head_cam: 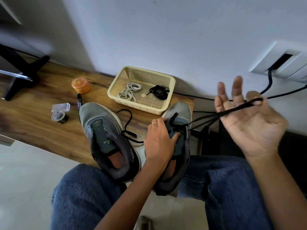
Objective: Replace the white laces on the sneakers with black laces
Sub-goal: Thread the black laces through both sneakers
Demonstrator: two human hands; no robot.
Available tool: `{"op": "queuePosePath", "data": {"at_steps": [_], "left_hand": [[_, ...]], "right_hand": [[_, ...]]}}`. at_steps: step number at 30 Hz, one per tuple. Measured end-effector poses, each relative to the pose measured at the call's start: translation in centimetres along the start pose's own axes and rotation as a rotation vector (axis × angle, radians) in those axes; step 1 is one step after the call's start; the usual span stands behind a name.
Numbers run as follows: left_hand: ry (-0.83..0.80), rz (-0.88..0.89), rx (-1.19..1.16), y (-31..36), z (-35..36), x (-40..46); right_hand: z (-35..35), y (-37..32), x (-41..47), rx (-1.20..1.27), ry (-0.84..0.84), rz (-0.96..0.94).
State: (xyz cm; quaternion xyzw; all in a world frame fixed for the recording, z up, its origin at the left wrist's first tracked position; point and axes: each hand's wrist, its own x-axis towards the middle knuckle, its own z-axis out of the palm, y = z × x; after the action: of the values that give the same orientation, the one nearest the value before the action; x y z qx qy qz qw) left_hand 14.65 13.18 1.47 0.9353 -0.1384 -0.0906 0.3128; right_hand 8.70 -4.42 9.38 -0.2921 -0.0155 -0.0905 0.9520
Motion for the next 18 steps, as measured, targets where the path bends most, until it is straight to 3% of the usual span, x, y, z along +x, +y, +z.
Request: {"op": "queuePosePath", "data": {"at_steps": [2, 4, 5, 7, 9, 14, 18], "left_hand": [[0.009, 0.014, 0.011, 0.0, 0.1, -0.1], [0.010, 0.013, 0.009, -0.1, 0.3, -0.1], [0.012, 0.010, 0.006, -0.1, 0.3, -0.1], [0.022, 0.017, 0.006, -0.1, 0.3, -0.1], [0.033, 0.027, 0.011, -0.1, 0.4, -0.1], [0.052, 0.043, 0.008, -0.2, 0.5, 0.0], [0.056, 0.047, 0.010, -0.3, 0.5, 0.0]], "right_hand": [[-0.2, -0.5, 0.0, 0.065, 0.134, -0.008], [-0.5, -0.5, 0.1, -0.040, 0.408, 0.017], [-0.8, -0.1, 0.3, -0.232, 0.542, 0.053], [-1.2, 1.3, 0.5, -0.913, 0.688, 0.162], [-1.4, 2.7, 0.4, -1.383, 0.623, 0.229], [-1.5, 4.3, 0.4, -1.682, 0.329, 0.442], [-1.8, 5.4, 0.3, -1.816, 0.280, 0.509]]}}
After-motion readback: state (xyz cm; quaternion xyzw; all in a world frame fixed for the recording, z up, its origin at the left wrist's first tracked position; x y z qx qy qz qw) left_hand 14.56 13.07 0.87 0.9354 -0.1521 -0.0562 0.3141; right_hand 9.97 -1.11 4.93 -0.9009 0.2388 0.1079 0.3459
